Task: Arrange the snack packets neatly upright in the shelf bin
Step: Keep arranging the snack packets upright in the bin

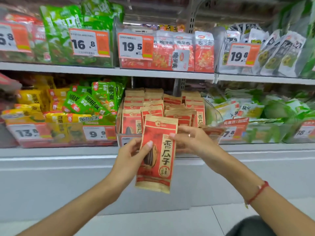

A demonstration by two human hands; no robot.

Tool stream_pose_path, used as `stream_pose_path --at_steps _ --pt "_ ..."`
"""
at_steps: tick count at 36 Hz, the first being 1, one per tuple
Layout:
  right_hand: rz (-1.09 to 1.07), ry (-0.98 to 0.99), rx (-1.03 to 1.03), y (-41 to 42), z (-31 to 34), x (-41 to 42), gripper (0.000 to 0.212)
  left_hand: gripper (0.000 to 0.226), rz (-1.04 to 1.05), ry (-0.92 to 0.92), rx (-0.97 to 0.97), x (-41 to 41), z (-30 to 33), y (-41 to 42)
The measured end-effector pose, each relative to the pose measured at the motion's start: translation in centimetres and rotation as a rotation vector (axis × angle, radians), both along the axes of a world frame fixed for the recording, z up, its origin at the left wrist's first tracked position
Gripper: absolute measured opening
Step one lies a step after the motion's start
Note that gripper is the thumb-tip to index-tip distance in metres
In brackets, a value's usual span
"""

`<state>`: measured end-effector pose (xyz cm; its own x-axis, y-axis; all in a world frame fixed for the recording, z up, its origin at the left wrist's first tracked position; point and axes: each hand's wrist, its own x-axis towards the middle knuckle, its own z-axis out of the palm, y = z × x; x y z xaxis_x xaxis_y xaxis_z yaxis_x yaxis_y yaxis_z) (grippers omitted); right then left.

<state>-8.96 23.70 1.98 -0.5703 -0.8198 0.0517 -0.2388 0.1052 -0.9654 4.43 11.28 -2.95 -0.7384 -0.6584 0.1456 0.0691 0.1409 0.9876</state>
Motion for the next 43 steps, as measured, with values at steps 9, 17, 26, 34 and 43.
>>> stream_pose_path --at_steps 9,17,26,34,43 --pt "-0.083 0.190 -0.239 -0.6 -0.7 0.8 0.010 0.048 0.096 0.001 -0.052 0.3 0.3 0.2" --pt "0.141 -0.007 -0.025 0.4 -0.4 0.6 0.036 0.022 0.117 0.067 0.086 0.6 1.3 -0.2" --pt "0.119 0.174 -0.030 0.5 -0.9 1.6 0.048 0.028 0.231 0.151 -0.076 0.8 1.9 0.8" --pt "0.120 0.482 -0.043 0.9 -0.9 2.8 0.052 0.085 0.107 0.067 -0.124 0.9 2.5 1.3" --pt "0.127 0.174 -0.152 1.3 0.3 1.7 0.029 0.068 -0.266 -0.040 -0.081 1.5 2.3 -0.7"
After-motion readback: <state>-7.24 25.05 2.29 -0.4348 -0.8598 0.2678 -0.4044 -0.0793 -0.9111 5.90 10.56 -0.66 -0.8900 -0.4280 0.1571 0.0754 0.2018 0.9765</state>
